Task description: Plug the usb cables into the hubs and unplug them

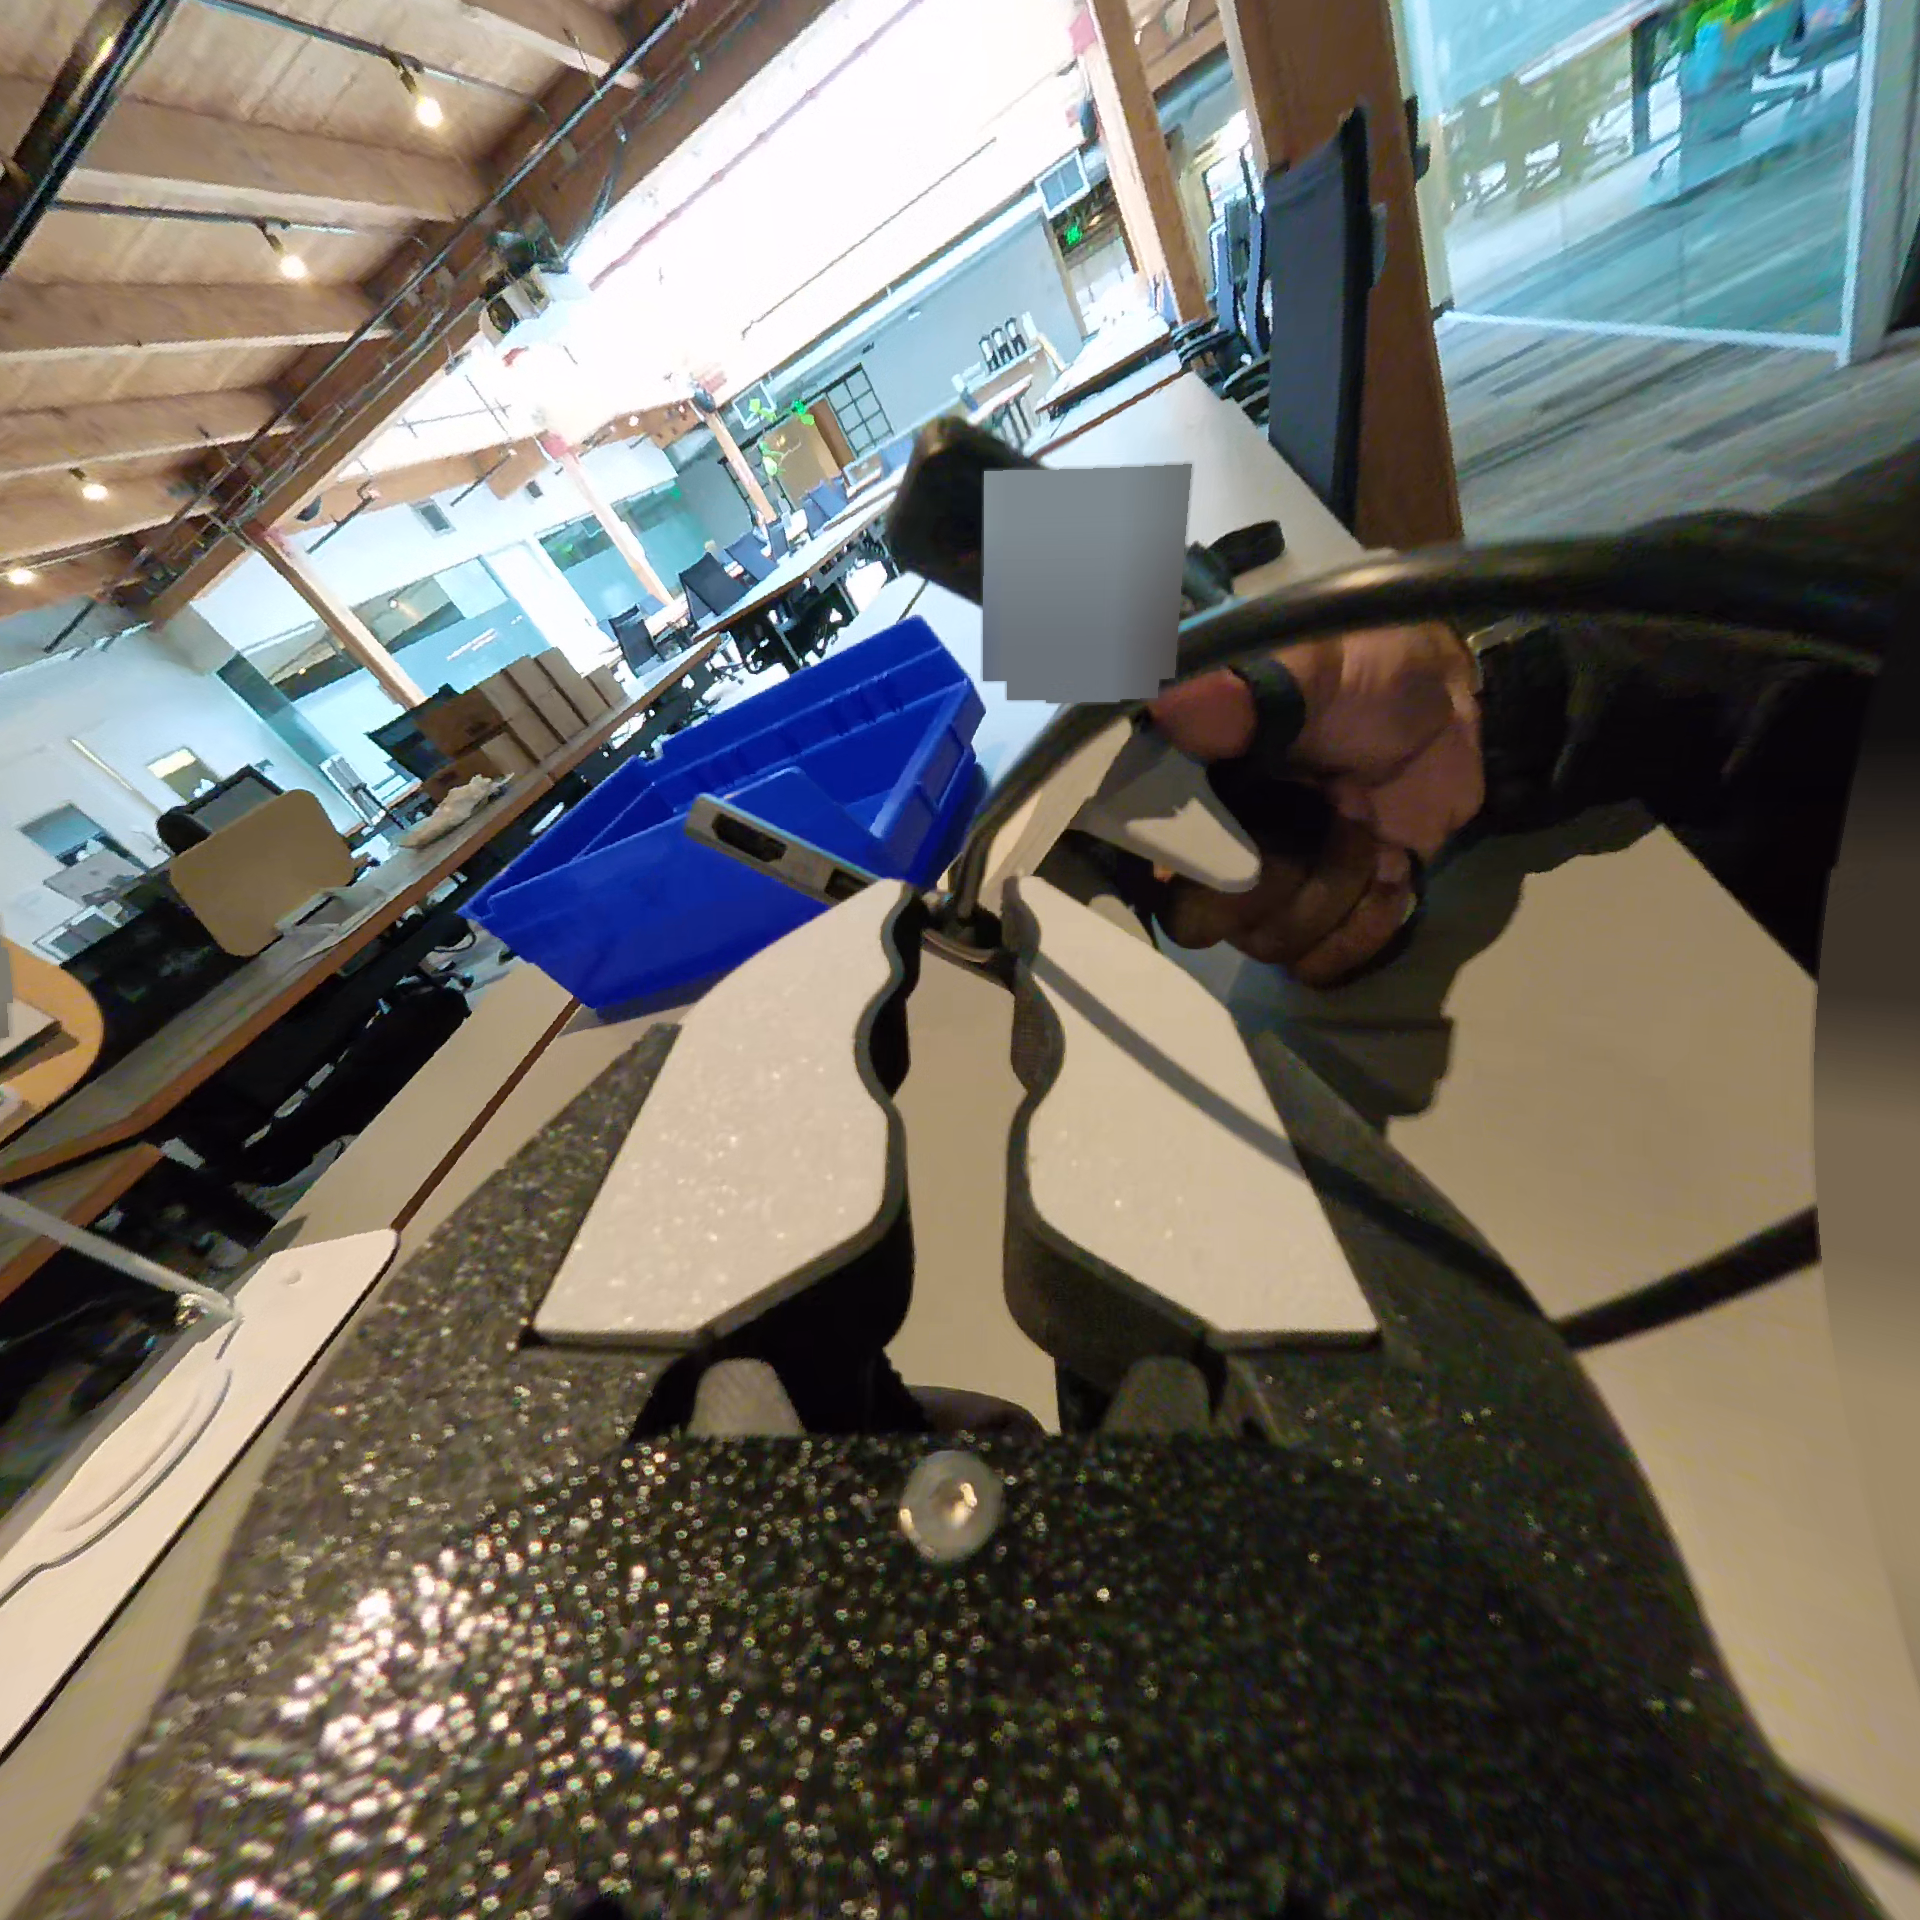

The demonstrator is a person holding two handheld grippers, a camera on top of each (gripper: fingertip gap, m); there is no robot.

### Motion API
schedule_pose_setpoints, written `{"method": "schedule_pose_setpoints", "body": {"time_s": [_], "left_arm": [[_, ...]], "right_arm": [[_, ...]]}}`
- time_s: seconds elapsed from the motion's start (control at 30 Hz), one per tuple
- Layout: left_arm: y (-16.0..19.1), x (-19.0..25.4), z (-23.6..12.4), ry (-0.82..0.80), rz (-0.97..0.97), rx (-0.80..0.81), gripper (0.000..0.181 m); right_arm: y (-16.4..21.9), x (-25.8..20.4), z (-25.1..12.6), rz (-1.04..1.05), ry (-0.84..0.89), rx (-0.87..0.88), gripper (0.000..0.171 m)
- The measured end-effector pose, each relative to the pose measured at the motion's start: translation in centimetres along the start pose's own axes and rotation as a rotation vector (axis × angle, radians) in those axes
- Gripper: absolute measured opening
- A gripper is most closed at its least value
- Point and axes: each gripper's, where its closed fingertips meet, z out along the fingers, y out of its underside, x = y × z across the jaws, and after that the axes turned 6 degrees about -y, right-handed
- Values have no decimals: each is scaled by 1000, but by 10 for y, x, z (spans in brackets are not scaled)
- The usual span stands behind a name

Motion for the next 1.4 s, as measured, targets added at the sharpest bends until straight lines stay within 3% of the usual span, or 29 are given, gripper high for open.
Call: {"method": "schedule_pose_setpoints", "body": {"time_s": [0.37, 0.83, 1.4], "left_arm": [[-17, 4, -6, 64, -98, 128, 14], [-31, 25, -12, 216, -161, 246, 14], [-42, 17, -18, 219, -244, 314, 14]], "right_arm": [[-5, -20, 2, 109, -168, 56, 11], [15, -54, 15, 145, -352, -53, 11], [8, -58, 12, 113, -369, -20, 25]]}}
